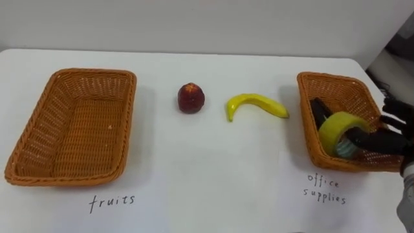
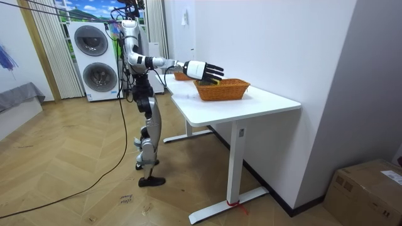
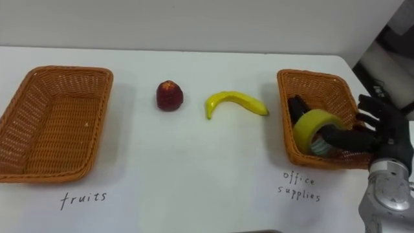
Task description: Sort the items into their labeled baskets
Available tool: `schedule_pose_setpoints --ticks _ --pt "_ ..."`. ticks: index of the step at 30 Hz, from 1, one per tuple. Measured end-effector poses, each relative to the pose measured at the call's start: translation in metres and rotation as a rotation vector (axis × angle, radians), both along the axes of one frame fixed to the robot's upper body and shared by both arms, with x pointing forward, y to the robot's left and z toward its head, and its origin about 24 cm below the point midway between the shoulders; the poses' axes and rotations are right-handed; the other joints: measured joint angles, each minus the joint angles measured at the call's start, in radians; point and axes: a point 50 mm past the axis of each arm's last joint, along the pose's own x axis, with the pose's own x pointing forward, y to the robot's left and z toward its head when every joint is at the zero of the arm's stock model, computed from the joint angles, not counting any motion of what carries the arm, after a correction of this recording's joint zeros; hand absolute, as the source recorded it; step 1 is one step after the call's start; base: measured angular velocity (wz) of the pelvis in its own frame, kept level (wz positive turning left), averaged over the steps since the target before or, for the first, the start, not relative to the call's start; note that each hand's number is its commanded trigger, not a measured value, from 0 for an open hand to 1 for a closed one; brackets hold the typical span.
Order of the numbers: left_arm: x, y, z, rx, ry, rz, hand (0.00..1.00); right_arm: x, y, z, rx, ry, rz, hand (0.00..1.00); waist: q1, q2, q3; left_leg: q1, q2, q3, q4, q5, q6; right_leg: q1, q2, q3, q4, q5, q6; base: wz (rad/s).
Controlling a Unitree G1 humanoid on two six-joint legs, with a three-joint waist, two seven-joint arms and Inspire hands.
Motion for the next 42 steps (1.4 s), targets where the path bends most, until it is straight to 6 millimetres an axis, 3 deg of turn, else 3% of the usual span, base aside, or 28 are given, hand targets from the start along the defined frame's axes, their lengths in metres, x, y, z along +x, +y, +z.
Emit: schedule_pose_setpoints --ticks 35,42 --pt "-0.004 0.0 0.0 -0.002 0.026 0.008 0.0 0.001 0.002 0.0 0.01 -0.003 0.022 0.0 0.002 -0.003 0.0006 0.026 0.0 0.0 -0.006 0.0 0.0 0.024 0.0 -0.001 -0.001 0.0 0.0 0.0" --pt "-0.005 -0.001 -0.001 -0.025 0.02 0.025 0.0 0.007 0.008 0.02 -0.016 -0.086 0.055 0.0 0.003 -0.001 -0.0001 0.024 0.0 0.0 -0.005 0.0 0.0 0.024 0.0 0.0 -0.001 0.0 0.0 0.0"
